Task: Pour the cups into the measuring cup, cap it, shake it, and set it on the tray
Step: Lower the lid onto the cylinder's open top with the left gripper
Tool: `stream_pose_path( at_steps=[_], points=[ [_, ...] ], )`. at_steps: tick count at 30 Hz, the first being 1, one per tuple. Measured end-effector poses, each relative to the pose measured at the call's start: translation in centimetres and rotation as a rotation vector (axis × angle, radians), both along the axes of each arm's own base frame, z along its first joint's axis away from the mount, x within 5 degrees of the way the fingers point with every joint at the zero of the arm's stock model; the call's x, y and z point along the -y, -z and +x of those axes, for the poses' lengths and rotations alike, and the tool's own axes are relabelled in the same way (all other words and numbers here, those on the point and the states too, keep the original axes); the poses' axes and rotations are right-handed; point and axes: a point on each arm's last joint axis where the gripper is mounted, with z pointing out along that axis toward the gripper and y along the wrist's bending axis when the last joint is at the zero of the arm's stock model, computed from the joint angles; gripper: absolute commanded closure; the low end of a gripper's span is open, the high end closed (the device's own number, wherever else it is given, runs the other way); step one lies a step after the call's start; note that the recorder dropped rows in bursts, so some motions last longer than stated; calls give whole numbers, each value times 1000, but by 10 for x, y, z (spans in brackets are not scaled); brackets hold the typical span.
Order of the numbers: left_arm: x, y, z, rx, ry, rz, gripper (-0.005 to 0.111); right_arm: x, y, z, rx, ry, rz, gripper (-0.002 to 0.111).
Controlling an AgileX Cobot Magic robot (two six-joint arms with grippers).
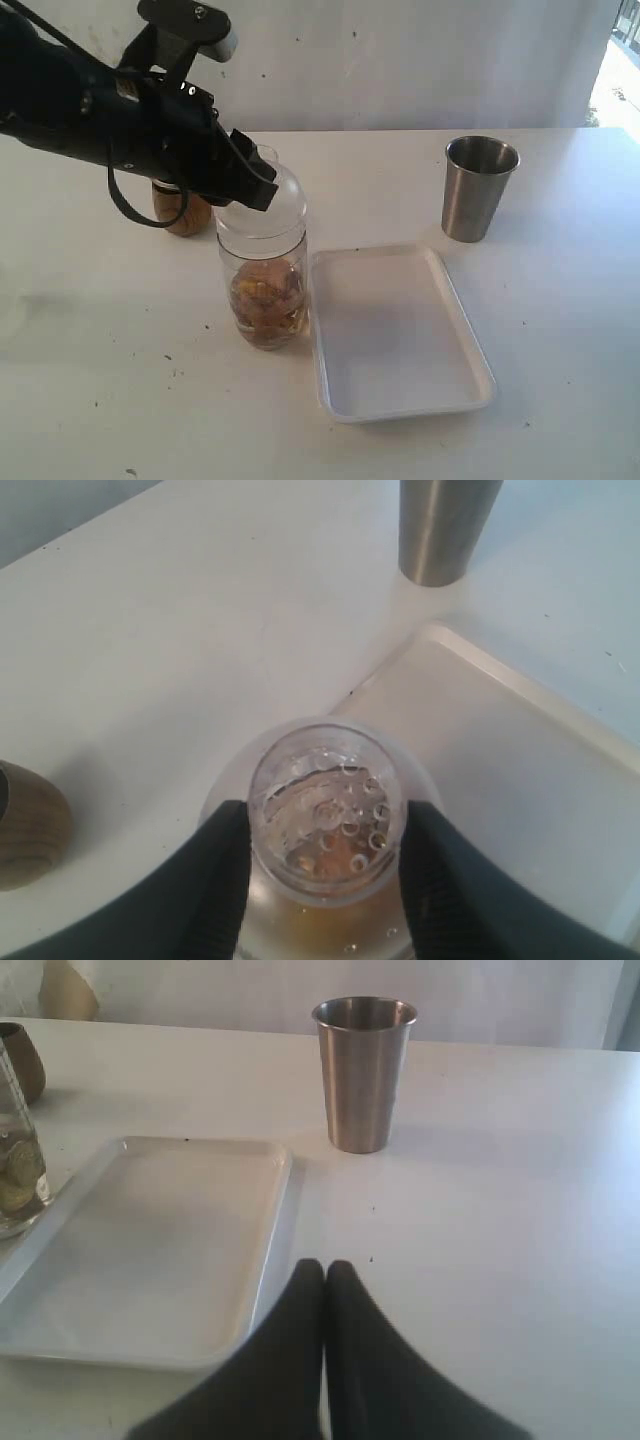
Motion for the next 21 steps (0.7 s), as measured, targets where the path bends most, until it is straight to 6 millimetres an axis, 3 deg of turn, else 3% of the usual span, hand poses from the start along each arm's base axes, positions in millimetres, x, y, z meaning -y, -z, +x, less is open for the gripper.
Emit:
stream_pose_path(
  at_steps=[21],
  points=[
    [-2,-7,-5,-6,6,-25,107,0,0,0,0,0,0,108]
  ],
)
